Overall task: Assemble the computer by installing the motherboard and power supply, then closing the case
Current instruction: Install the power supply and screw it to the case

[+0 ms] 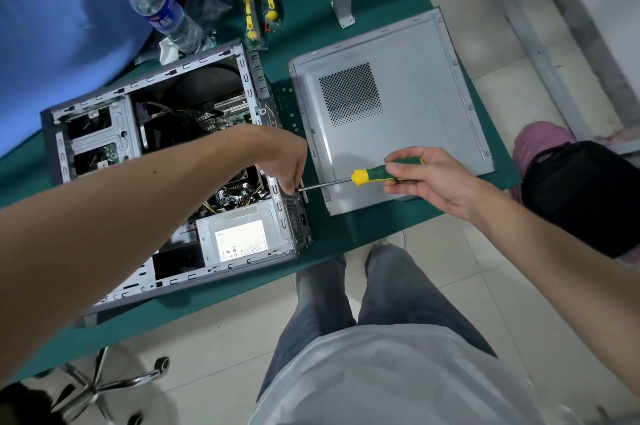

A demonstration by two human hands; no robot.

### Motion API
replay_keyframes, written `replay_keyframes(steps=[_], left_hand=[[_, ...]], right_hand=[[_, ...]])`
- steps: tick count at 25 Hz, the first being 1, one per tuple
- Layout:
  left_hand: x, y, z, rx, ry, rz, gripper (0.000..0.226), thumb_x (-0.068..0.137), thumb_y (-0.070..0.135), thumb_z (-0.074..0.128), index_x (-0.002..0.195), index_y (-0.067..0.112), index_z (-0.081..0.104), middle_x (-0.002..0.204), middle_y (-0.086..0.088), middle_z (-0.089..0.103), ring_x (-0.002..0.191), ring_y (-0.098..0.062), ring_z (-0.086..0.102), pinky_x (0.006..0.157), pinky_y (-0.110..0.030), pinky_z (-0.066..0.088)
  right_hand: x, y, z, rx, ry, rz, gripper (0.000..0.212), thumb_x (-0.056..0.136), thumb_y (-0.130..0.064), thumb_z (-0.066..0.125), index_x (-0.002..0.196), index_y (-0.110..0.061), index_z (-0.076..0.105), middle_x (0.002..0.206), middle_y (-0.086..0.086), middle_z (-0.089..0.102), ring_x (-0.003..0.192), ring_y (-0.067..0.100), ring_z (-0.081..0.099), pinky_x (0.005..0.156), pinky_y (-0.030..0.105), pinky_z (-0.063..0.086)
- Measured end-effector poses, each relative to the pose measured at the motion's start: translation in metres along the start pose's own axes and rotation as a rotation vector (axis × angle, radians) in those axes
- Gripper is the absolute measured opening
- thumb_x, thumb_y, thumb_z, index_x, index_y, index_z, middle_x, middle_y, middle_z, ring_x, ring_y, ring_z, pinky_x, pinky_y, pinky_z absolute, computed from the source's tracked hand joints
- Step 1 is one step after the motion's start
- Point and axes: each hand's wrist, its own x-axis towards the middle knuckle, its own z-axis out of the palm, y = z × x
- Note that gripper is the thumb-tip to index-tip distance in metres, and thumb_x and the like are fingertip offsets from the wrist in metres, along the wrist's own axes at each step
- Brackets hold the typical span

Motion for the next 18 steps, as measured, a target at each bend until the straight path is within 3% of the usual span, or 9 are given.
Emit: replay_keyframes(steps=[5, 10, 14, 16, 18], left_hand=[[0.000, 0.003, 0.002, 0.026, -0.030, -0.011, 0.012, 0.086, 0.027, 0.075, 0.095, 0.019, 0.077, 0.091, 0.008, 0.073, 0.092, -0.013, 0.067, 0.085, -0.028, 0.051], [-0.003, 0.002, 0.005, 0.012, -0.009, -0.005, 0.012, 0.087, 0.027, 0.074, 0.096, 0.019, 0.077, 0.079, 0.014, 0.067, 0.081, -0.008, 0.064, 0.077, -0.025, 0.047], [-0.009, 0.001, 0.007, 0.004, 0.015, 0.011, 0.014, 0.089, 0.028, 0.073, 0.100, 0.020, 0.077, 0.092, 0.011, 0.072, 0.083, -0.006, 0.064, 0.084, -0.026, 0.051], [-0.014, -0.005, 0.009, -0.088, 0.095, 0.021, 0.013, 0.092, 0.029, 0.069, 0.097, 0.020, 0.076, 0.090, 0.012, 0.071, 0.080, -0.003, 0.063, 0.086, -0.026, 0.052], [-0.021, -0.015, 0.018, -0.309, 0.353, -0.005, 0.012, 0.095, 0.028, 0.064, 0.095, 0.021, 0.074, 0.085, 0.015, 0.066, 0.078, 0.000, 0.061, 0.086, -0.027, 0.054]], right_hand=[[-0.001, 0.006, 0.002, 0.046, -0.014, 0.003, 0.032, 0.069, -0.010, 0.074, 0.099, -0.003, 0.067, 0.093, 0.018, 0.066, 0.072, 0.026, 0.070, 0.069, 0.028, 0.059], [-0.005, 0.010, -0.001, 0.047, -0.032, 0.025, 0.033, 0.068, -0.010, 0.076, 0.099, -0.002, 0.068, 0.092, 0.016, 0.069, 0.077, 0.027, 0.070, 0.072, 0.029, 0.059], [-0.006, 0.010, -0.001, -0.011, -0.030, 0.010, 0.033, 0.067, -0.011, 0.077, 0.099, -0.003, 0.068, 0.088, 0.013, 0.070, 0.079, 0.027, 0.071, 0.073, 0.029, 0.059], [-0.004, 0.009, 0.000, -0.018, -0.003, -0.010, 0.033, 0.068, -0.013, 0.076, 0.098, -0.003, 0.069, 0.087, 0.013, 0.069, 0.076, 0.025, 0.070, 0.071, 0.028, 0.059], [-0.002, 0.008, 0.001, -0.026, -0.004, -0.014, 0.031, 0.069, -0.015, 0.076, 0.097, -0.004, 0.069, 0.086, 0.012, 0.068, 0.073, 0.023, 0.070, 0.069, 0.027, 0.059]])
